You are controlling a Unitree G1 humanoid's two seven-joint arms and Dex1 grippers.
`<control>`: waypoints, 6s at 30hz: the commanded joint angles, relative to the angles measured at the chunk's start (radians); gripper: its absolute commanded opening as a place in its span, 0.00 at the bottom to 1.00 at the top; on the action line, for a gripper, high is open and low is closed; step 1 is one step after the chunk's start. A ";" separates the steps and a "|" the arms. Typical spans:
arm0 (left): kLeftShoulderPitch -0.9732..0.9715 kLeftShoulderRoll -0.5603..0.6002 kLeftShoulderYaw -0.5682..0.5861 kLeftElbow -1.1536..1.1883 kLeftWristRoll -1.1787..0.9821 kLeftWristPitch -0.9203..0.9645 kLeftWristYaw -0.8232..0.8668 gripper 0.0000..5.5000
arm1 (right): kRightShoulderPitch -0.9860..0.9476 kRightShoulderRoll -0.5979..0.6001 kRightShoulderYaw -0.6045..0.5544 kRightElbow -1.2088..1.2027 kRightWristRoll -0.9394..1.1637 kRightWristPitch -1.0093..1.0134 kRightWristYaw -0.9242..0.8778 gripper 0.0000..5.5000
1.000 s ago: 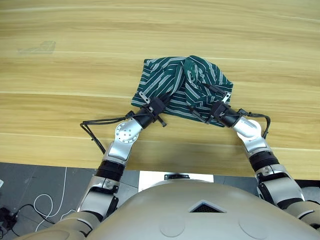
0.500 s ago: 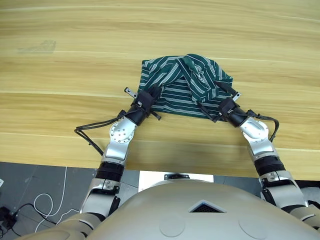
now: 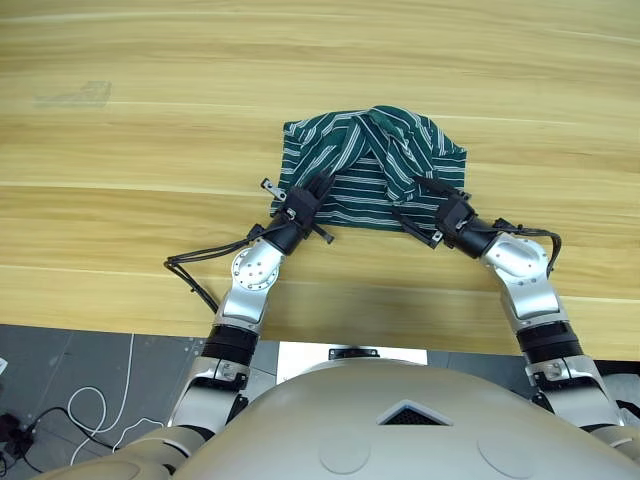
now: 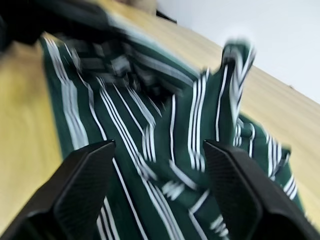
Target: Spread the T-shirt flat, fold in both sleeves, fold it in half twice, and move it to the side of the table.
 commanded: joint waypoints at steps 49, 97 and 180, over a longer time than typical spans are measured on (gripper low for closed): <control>-0.118 -0.029 0.003 0.260 0.024 -0.139 0.023 0.01 | -0.287 0.049 -0.032 0.424 0.041 0.011 0.186 0.21; 0.413 0.416 0.079 -0.238 -0.340 -0.322 -0.528 0.01 | 0.315 -0.329 -0.237 -0.023 0.231 -0.292 0.452 0.00; -0.227 0.257 0.161 0.070 -0.183 0.167 -0.036 0.54 | -0.193 -0.057 -0.189 0.230 0.362 0.026 0.383 0.50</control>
